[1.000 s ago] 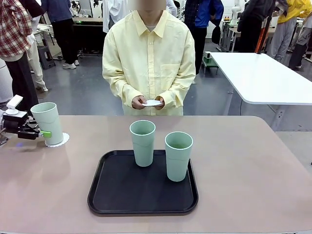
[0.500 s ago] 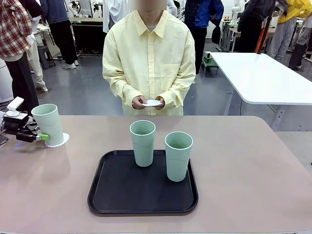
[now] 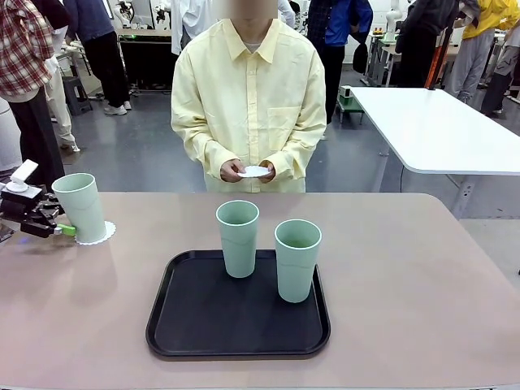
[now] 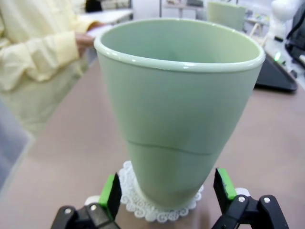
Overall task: Place coasters on the table and set cups on them.
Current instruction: Pick up one Reusable plastic cup and place it on a coaster set by the human.
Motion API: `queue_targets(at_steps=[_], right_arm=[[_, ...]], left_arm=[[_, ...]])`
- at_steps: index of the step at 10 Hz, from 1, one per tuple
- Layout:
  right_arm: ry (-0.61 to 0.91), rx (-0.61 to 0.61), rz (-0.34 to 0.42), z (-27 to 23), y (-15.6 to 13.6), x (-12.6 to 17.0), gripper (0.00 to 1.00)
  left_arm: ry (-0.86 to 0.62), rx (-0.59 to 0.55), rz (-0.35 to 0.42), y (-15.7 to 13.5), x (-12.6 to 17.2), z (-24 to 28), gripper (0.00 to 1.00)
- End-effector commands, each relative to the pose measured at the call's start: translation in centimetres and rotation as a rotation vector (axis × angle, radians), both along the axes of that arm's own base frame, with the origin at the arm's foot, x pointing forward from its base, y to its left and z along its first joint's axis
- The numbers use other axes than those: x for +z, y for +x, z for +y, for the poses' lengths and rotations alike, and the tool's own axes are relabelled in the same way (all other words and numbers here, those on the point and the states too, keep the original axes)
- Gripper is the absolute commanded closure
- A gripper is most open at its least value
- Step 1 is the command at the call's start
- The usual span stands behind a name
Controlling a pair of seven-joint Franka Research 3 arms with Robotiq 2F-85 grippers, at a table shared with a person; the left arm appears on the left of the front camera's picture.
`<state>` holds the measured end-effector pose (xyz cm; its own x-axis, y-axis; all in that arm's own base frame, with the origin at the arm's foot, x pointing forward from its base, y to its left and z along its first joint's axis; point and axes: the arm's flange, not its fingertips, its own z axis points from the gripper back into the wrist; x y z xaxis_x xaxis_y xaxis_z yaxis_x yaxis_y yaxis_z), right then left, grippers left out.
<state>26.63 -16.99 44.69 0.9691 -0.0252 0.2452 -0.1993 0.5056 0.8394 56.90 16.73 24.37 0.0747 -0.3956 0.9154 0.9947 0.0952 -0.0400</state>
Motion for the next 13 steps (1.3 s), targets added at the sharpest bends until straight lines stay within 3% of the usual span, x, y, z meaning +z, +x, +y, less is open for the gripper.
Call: queue_targets(at_steps=[1, 3, 4, 7, 10, 13], right_arm=[[0.021, 0.002, -0.015, 0.0, 0.2, 0.0, 0.0], [0.021, 0.002, -0.015, 0.0, 0.2, 0.0, 0.0], [0.021, 0.002, -0.015, 0.0, 0.2, 0.0, 0.0], [0.021, 0.002, -0.015, 0.0, 0.2, 0.0, 0.0], [0.021, 0.002, -0.015, 0.0, 0.2, 0.0, 0.0], [0.021, 0.002, -0.015, 0.0, 0.2, 0.0, 0.0]], left_arm=[[0.087, 0.018, 0.016, -1.2, 1.5, -0.3, 0.0], [0.22, 0.041, 0.05, -1.7, 3.3, 0.1, 0.0], [0.283, 0.046, 0.071, -2.6, 5.6, 0.0, 0.0], [0.405, 0.122, 0.003, -6.1, 14.7, -1.4, 0.0], [0.554, 0.379, 0.035, -10.9, 22.4, -5.9, 0.0], [0.807, 0.48, 0.231, -14.1, 26.9, -10.7, 0.0]])
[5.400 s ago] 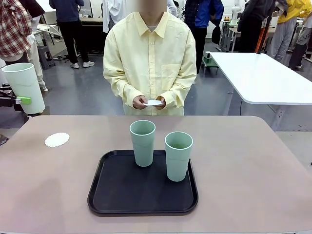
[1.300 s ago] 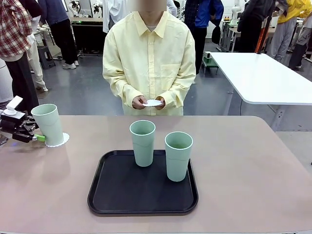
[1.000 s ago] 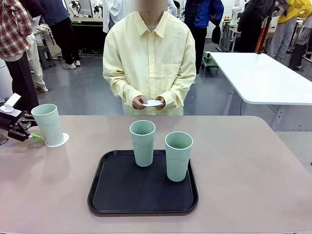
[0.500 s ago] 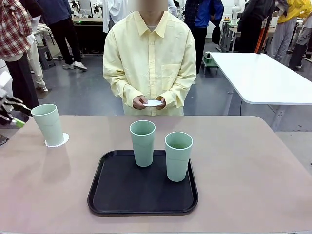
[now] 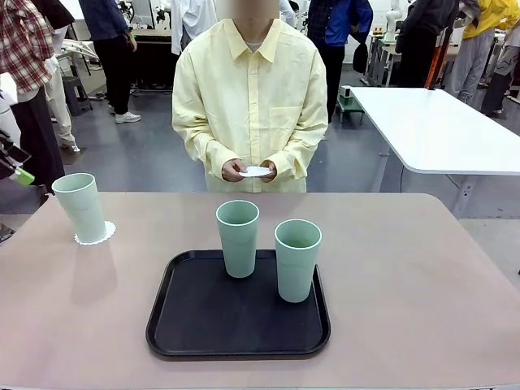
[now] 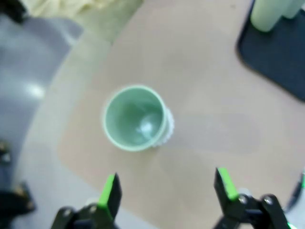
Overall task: Place coasters on the table and set cups on them.
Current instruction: Pick up one Reusable plastic cup and place it on a coaster set by the human.
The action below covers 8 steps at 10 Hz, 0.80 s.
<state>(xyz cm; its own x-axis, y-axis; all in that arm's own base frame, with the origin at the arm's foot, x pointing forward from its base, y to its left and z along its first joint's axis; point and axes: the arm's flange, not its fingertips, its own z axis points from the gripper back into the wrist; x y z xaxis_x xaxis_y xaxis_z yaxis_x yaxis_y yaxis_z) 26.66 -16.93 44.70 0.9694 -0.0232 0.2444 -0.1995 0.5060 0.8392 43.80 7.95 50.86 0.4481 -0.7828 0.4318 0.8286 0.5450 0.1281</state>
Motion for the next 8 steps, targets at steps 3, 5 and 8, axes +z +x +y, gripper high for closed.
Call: queue_targets(at_steps=[3, 5, 8], right_arm=[[0.022, 0.0, -0.016, -0.1, 0.1, 0.0, 0.0], [0.022, 0.0, -0.016, -0.1, 0.1, 0.0, 0.0], [0.022, 0.0, -0.016, -0.1, 0.1, 0.0, 0.0]], left_arm=[[0.083, 0.1, 0.288, -3.0, 2.4, -5.2, 0.0], [0.077, 0.139, 0.284, -2.7, 2.1, -5.8, 0.0], [0.101, 0.115, 0.295, -3.4, 1.8, -6.1, 0.0]])
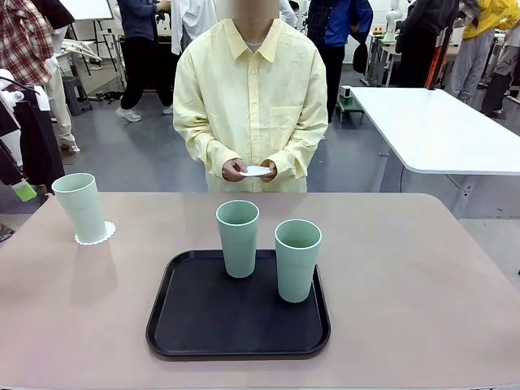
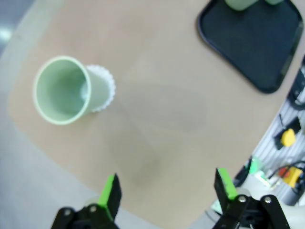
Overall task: Place coasters on the table and set cups on them.
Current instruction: Pick up one Reusable plastic cup and place it on a coaster set by the human, then take one Reusable plastic cup from the Flat Tray and place it on a coaster set by the human.
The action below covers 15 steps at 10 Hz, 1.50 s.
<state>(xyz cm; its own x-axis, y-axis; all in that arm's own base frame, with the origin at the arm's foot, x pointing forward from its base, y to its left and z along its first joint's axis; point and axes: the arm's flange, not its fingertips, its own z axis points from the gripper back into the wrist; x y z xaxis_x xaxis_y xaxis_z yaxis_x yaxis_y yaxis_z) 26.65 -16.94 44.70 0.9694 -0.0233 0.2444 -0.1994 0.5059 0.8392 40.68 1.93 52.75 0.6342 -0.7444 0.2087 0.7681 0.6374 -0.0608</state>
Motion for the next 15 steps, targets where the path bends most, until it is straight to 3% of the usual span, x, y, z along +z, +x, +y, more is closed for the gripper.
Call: queue_targets(at_steps=[1, 11, 13, 14, 15], right_arm=[[0.022, 0.0, -0.016, -0.1, 0.2, 0.0, 0.0], [0.022, 0.0, -0.016, -0.1, 0.2, 0.0, 0.0], [0.022, 0.0, -0.016, -0.1, 0.2, 0.0, 0.0], [0.022, 0.0, -0.016, -0.1, 0.2, 0.0, 0.0], [0.022, 0.0, -0.016, -0.1, 0.2, 0.0, 0.0]], left_arm=[[0.019, -0.006, 0.002, -0.3, -0.1, -0.1, 0.0], [0.004, -0.009, 0.001, 0.0, 0.0, 0.0, 0.0], [0.039, 0.34, -0.123, -1.5, 1.3, -1.7, 0.0], [-0.032, 0.49, -0.137, -2.7, 0.2, -1.6, 0.0], [-0.077, 0.555, -0.107, -3.4, -0.5, -1.3, 0.0]])
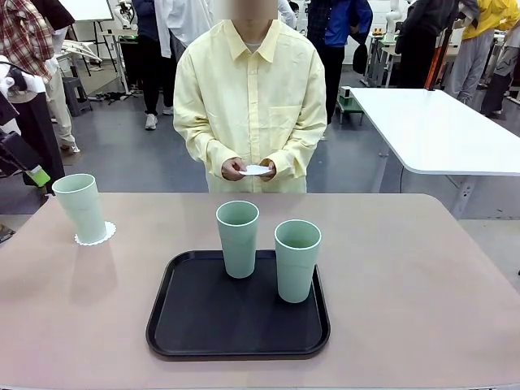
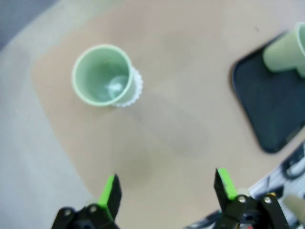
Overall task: Place coasters on the table and set cups on them.
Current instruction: Take one Reusable plastic cup from the Flat Tray and place it on a coaster set by the human.
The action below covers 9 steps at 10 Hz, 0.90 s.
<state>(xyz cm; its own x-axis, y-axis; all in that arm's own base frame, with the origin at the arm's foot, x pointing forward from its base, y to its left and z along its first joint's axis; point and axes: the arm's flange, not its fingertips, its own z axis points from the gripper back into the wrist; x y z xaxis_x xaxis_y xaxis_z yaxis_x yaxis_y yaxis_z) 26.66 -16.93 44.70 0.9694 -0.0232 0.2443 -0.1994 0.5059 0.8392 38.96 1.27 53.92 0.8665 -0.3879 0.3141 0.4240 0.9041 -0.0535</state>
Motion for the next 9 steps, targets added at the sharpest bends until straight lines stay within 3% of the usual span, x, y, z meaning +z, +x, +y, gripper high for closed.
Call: queue_targets(at_steps=[1, 2, 3, 4, 7, 9], right_arm=[[0.022, 0.0, -0.016, -0.1, 0.1, 0.0, 0.0], [0.022, 0.0, -0.016, -0.1, 0.1, 0.0, 0.0], [0.022, 0.0, -0.016, -0.1, 0.1, 0.0, 0.0], [0.022, 0.0, -0.016, -0.1, 0.1, 0.0, 0.0], [0.022, 0.0, -0.016, -0.1, 0.1, 0.0, 0.0], [0.022, 0.0, -0.016, -0.1, 0.1, 0.0, 0.0]], left_arm=[[-0.035, 0.152, -0.01, -2.4, -2.6, -0.4, 0.0], [0.0, 0.0, 0.0, 0.0, 0.0, 0.0, 0.0], [0.0, 0.0, 0.0, 0.0, 0.0, 0.0, 0.0], [-0.026, 0.096, 0.005, -1.3, -1.3, 0.0, 0.0], [-0.707, -0.027, 0.193, -1.9, 2.2, 9.0, 0.0], [-0.952, -0.043, 0.228, -1.6, 1.9, 14.1, 0.0]])
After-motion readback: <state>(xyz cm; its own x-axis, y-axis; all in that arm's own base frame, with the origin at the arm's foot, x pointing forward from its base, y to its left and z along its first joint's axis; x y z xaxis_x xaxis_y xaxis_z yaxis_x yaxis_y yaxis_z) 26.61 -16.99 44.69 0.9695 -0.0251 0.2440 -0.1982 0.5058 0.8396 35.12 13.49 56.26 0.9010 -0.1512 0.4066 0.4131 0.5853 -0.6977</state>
